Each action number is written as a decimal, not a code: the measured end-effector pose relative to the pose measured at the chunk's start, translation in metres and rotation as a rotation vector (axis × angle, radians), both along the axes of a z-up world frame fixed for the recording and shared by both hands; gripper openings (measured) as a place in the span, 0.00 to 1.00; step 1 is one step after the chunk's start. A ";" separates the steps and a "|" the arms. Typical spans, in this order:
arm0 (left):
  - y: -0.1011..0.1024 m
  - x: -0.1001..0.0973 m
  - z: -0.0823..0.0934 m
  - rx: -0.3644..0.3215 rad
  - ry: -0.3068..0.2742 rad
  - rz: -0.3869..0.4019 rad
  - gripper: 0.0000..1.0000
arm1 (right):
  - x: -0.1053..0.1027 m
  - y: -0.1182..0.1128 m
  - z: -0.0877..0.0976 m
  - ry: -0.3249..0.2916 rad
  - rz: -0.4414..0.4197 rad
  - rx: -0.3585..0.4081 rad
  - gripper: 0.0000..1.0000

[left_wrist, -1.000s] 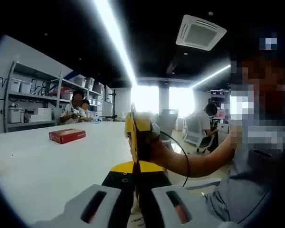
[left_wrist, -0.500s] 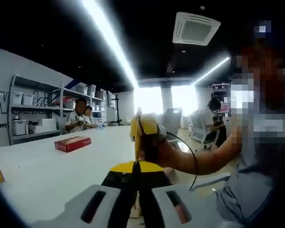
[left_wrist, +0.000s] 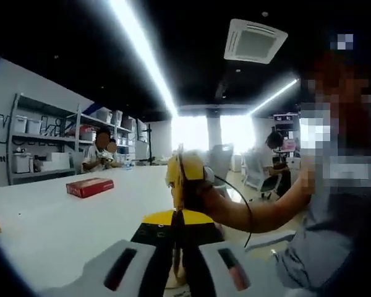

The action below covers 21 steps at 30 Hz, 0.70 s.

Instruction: Tear open the coffee pouch, take out the coffee, and pour the coffee from the pouch into the cup

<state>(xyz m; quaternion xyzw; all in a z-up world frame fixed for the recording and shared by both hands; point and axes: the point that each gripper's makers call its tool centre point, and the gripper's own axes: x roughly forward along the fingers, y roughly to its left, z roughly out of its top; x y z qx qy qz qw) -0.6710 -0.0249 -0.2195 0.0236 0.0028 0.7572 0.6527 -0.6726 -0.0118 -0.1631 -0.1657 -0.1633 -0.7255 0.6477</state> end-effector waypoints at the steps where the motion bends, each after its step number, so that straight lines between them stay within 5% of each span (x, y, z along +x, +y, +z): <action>1: 0.000 -0.001 0.000 0.000 -0.004 0.013 0.25 | 0.000 -0.001 0.000 0.002 0.000 0.004 0.01; 3: -0.002 -0.001 0.003 0.004 -0.006 0.023 0.41 | 0.000 -0.002 -0.001 0.001 -0.002 0.011 0.01; 7: -0.016 0.003 0.014 -0.015 0.046 0.057 0.41 | 0.000 -0.003 -0.002 0.009 -0.009 0.022 0.01; 10: -0.028 0.014 0.022 -0.018 0.029 0.041 0.29 | 0.001 -0.004 -0.001 0.010 -0.012 0.026 0.01; 12: -0.029 0.035 0.017 -0.048 -0.029 -0.053 0.15 | 0.000 -0.004 -0.001 0.010 -0.015 0.030 0.01; 15: -0.022 0.053 0.011 -0.065 -0.040 -0.134 0.19 | 0.001 -0.006 -0.001 0.010 -0.009 0.028 0.01; 19: -0.018 0.031 -0.008 -0.141 -0.027 -0.040 0.31 | 0.004 -0.009 -0.001 0.011 -0.002 0.030 0.01; 21: -0.022 0.015 -0.007 -0.123 -0.052 0.022 0.30 | 0.005 -0.009 0.000 0.010 -0.002 0.031 0.01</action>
